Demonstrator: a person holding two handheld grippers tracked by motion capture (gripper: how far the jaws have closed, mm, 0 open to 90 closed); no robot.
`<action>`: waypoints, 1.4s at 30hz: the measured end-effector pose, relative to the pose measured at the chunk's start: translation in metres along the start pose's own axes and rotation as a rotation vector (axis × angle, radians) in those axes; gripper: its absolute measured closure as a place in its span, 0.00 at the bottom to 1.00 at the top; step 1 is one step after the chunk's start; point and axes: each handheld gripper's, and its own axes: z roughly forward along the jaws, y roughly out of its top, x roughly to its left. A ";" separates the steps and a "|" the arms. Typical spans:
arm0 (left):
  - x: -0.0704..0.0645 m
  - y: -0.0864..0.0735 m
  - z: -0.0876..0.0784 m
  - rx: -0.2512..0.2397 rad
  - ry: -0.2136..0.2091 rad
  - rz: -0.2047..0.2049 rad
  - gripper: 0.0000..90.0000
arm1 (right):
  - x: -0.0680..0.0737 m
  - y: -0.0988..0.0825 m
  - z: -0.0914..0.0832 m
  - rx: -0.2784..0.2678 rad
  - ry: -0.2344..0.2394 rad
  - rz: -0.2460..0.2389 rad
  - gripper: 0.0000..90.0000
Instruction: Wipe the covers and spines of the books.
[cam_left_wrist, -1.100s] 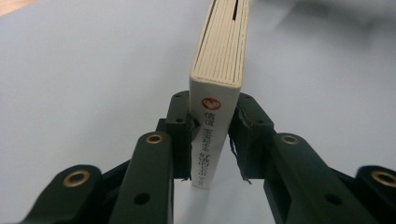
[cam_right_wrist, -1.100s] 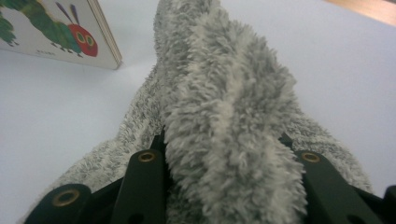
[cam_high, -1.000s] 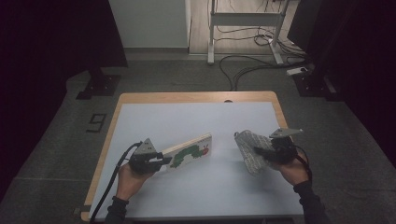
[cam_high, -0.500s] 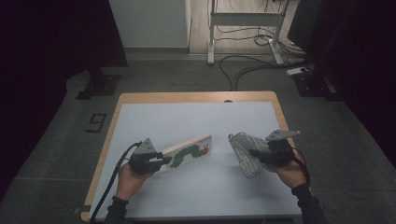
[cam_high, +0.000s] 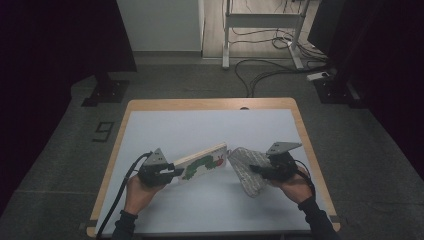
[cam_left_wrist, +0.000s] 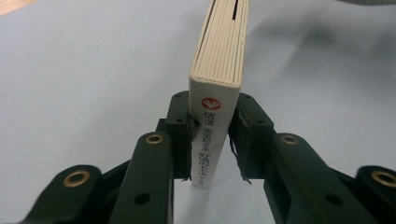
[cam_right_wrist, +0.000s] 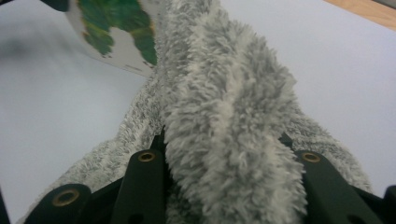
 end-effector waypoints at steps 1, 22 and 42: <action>0.000 0.000 0.000 0.000 0.000 0.000 0.78 | 0.002 0.002 0.002 0.003 0.009 -0.006 0.67; 0.000 0.000 0.000 0.001 0.000 0.006 0.78 | 0.065 0.044 0.064 0.026 0.159 -0.147 0.67; -0.001 0.000 0.000 0.004 0.000 0.013 0.78 | 0.099 0.045 0.112 0.029 0.242 -0.184 0.67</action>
